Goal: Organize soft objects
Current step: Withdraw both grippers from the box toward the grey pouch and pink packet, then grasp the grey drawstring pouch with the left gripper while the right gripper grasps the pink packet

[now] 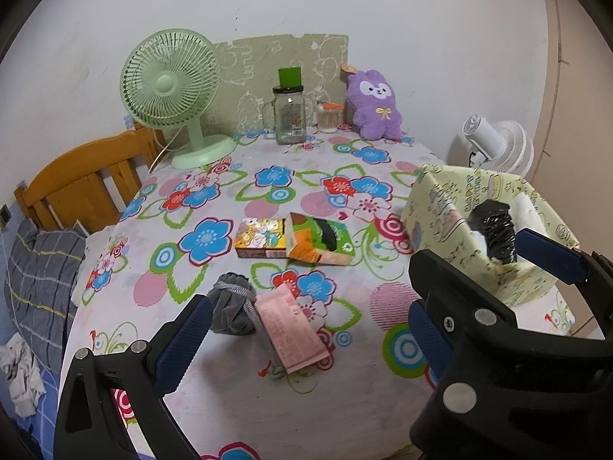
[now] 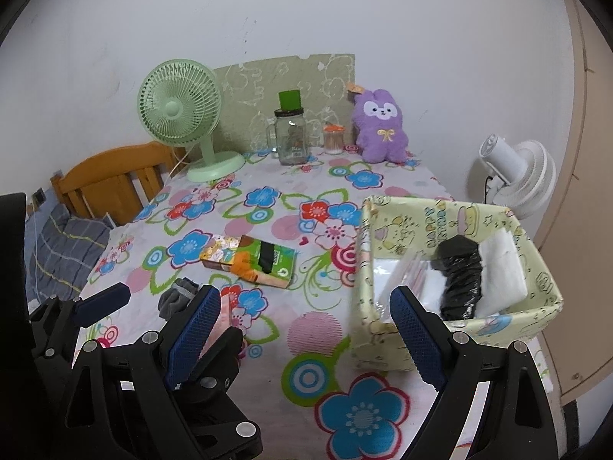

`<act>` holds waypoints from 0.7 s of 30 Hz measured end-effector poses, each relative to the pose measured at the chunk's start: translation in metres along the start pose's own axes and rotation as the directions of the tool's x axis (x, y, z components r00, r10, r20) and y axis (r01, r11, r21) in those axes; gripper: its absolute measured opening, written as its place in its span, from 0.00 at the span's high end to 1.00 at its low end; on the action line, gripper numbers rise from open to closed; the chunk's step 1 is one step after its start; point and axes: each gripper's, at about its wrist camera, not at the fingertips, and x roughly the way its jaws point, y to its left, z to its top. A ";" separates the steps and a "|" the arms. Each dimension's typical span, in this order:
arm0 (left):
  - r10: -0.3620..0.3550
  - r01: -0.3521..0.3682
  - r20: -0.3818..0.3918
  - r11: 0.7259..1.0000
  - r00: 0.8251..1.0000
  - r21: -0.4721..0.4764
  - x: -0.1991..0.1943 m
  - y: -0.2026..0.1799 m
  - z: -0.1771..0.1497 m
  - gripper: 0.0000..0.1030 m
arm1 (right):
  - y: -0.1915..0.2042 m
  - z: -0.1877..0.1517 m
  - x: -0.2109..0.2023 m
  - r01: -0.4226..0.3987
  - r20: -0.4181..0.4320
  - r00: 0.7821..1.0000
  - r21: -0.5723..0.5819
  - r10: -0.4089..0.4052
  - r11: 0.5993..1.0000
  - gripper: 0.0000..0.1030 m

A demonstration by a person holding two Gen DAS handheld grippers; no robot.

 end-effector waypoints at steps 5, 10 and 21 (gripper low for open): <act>0.006 -0.006 -0.014 1.000 1.000 -0.002 0.006 0.009 -0.005 0.00 | 0.009 -0.005 0.008 -0.010 -0.015 1.000 -0.002 0.010 1.000 0.11; 0.013 -0.014 -0.023 1.000 1.000 -0.007 0.012 0.018 -0.009 0.00 | 0.017 -0.008 0.016 -0.012 -0.024 1.000 -0.004 0.012 1.000 0.12; 0.048 -0.047 -0.060 0.999 0.997 0.009 0.028 0.040 -0.022 0.01 | 0.041 -0.017 0.038 -0.029 -0.065 0.998 -0.049 0.026 0.998 0.14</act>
